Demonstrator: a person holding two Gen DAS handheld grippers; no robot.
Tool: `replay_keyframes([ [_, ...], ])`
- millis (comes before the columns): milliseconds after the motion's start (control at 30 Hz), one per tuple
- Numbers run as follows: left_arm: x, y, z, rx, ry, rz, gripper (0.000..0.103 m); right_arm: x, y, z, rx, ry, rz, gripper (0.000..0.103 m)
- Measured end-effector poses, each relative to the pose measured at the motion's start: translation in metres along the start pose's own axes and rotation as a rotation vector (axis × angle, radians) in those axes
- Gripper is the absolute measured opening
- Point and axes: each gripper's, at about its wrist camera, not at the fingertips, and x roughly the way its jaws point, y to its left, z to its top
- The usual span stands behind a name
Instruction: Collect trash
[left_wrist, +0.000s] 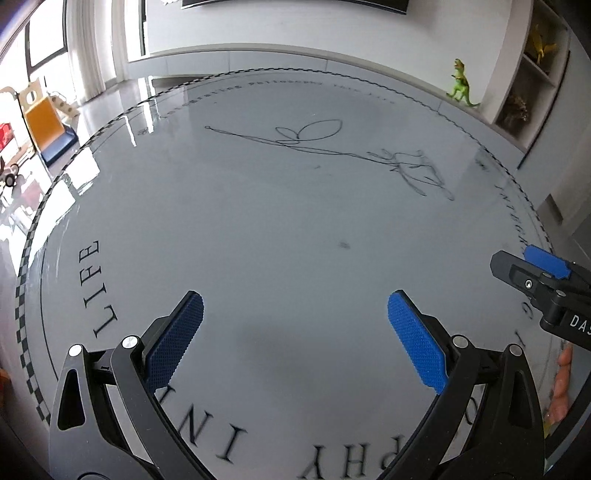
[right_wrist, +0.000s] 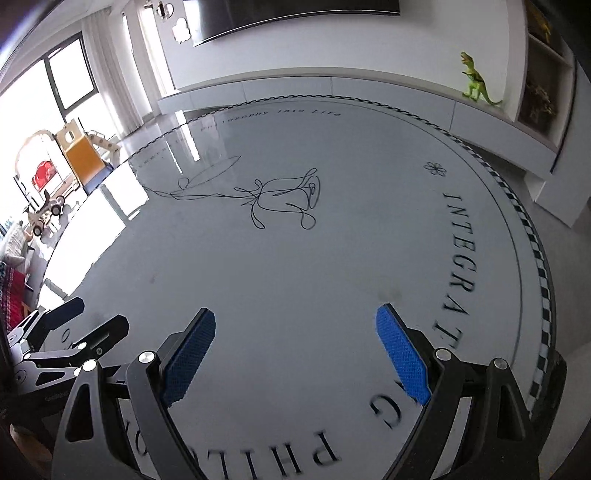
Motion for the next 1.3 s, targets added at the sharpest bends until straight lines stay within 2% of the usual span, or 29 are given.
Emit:
replay_keyframes([
  [200, 0.01, 0.006, 0.008, -0.012, -0.001, 0.016, 0.097, 0.019, 0.009, 0.006, -0.03, 0.011, -0.025, 0.089],
  [400, 0.017, 0.011, 0.012, 0.0, 0.021, 0.064, 0.097, 0.031, 0.019, 0.004, -0.042, 0.033, -0.032, 0.089],
  [467, 0.021, 0.005, 0.013, 0.026, 0.037, 0.103, 0.097, 0.033, 0.021, 0.004, -0.053, 0.031, -0.042, 0.09],
  [700, 0.02, 0.01, 0.013, 0.023, 0.038, 0.099, 0.097, 0.041, 0.026, 0.006, -0.09, 0.042, -0.056, 0.1],
  [1300, 0.019, 0.01, 0.014, 0.023, 0.038, 0.099, 0.097, 0.041, 0.026, 0.007, -0.094, 0.044, -0.061, 0.1],
])
